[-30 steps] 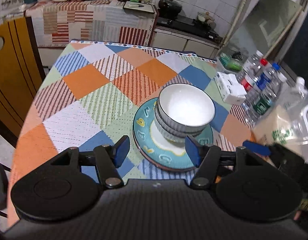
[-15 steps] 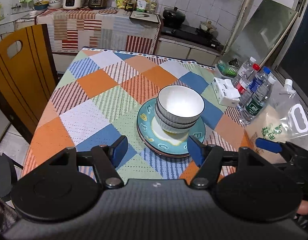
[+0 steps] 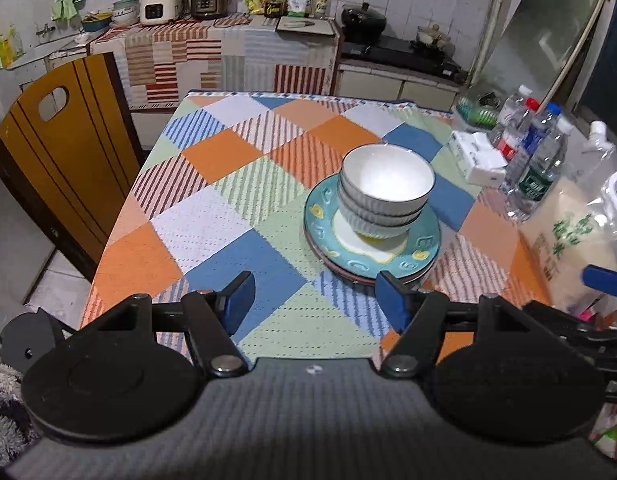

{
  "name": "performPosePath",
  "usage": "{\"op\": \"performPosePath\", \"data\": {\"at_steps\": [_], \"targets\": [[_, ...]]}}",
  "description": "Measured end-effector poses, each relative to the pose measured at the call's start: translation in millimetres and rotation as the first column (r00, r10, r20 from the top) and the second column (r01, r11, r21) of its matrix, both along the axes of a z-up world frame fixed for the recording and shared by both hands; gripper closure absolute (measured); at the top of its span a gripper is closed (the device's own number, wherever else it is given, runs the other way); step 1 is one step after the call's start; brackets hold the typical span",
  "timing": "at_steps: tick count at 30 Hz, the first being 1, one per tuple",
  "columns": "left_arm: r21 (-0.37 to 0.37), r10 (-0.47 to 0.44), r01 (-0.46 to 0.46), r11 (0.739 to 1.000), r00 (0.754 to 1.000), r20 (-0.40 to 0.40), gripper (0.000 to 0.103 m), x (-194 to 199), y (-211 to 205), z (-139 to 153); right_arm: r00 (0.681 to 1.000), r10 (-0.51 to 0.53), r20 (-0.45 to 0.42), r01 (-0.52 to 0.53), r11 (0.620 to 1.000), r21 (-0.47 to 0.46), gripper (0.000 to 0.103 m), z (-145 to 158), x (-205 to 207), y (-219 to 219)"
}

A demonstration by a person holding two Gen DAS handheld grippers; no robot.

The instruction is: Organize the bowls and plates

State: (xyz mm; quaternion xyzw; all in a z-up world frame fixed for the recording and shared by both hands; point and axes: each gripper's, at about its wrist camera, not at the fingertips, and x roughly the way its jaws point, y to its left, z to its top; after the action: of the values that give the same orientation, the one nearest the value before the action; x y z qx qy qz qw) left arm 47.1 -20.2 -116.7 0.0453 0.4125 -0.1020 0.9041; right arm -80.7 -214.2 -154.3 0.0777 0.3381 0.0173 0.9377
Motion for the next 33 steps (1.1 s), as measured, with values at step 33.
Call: {"op": "performPosePath", "data": {"at_steps": [33], "targets": [[0.068, 0.018, -0.022, 0.997, 0.998, 0.064, 0.007, -14, 3, 3, 0.995, -0.101, -0.007, 0.099, 0.990, -0.102, 0.002, -8, -4, 12]]}}
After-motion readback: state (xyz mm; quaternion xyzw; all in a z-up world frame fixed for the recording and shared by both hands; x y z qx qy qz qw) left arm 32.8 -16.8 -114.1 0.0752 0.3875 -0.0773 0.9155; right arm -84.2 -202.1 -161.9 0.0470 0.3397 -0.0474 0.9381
